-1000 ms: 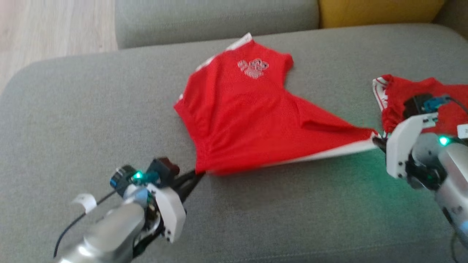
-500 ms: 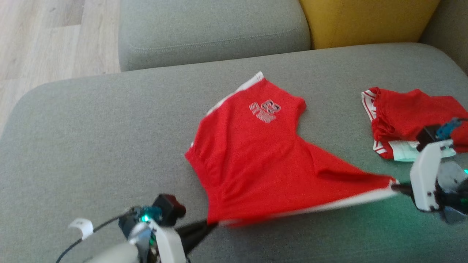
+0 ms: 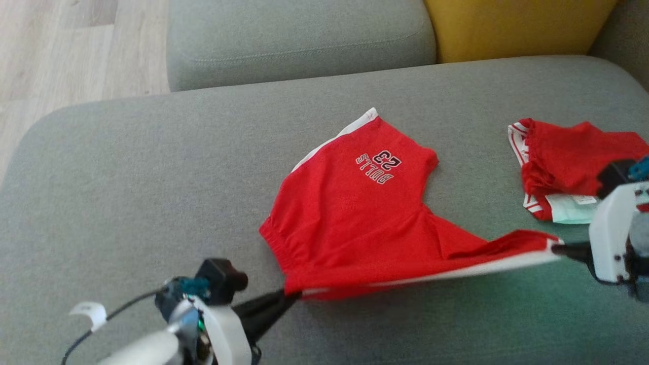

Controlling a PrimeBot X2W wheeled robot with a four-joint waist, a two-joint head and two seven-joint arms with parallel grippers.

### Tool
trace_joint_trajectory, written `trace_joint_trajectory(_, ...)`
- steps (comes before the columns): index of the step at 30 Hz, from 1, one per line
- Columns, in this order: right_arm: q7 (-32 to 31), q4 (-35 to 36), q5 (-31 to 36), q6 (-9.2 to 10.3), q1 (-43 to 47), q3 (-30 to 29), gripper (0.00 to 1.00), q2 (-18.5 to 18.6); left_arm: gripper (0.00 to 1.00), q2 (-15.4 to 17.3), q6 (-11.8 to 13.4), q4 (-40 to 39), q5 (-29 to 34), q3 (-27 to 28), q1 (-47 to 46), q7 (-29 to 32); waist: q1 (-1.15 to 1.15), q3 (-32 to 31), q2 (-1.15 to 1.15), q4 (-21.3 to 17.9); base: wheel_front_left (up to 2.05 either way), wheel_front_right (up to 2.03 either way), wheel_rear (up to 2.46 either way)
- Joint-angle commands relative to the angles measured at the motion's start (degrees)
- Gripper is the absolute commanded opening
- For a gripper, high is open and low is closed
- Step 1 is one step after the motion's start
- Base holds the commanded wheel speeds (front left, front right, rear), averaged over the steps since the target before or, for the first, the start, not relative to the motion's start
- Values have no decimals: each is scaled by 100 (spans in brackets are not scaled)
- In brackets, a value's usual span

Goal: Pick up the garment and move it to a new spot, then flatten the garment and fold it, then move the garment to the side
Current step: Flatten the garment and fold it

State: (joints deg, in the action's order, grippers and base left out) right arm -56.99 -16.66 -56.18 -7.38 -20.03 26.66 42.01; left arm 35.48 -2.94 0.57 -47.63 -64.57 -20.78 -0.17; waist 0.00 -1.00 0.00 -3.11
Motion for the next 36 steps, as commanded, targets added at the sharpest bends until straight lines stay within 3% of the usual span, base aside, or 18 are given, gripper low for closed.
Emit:
trace_joint_trajectory(1, -5, 197, 71, -11, -252, -163, 0, 102, 0, 190, 40, -143, -6, 351, -430, -91, 0, 43, 0, 41, 0, 0, 0)
trace_joint_trajectory(7, -140, 268, 455, -11, -784, -691, 0, -212, 0, 97, 89, -232, -110, 694, -815, -219, 0, 330, 0, 273, 0, 0, 0)
trace_joint_trajectory(15, -147, -42, 1287, -11, -1809, -990, 0, -609, 0, -215, -81, -33, -88, 760, -1363, -169, 0, 927, 0, 764, 0, 0, 0)
trace_joint_trajectory(27, 272, -1355, 2492, -11, -3117, -769, 0, -990, 0, -1070, -341, 921, -78, 558, -1963, -368, 0, 1608, 0, 1560, 0, 0, 0)
trace_joint_trajectory(36, 889, -2070, 3021, -11, -3840, -354, 0, -1137, 0, -1581, -433, 1655, -169, 386, -2395, -635, 0, 2030, 0, 1891, 0, 0, 0)
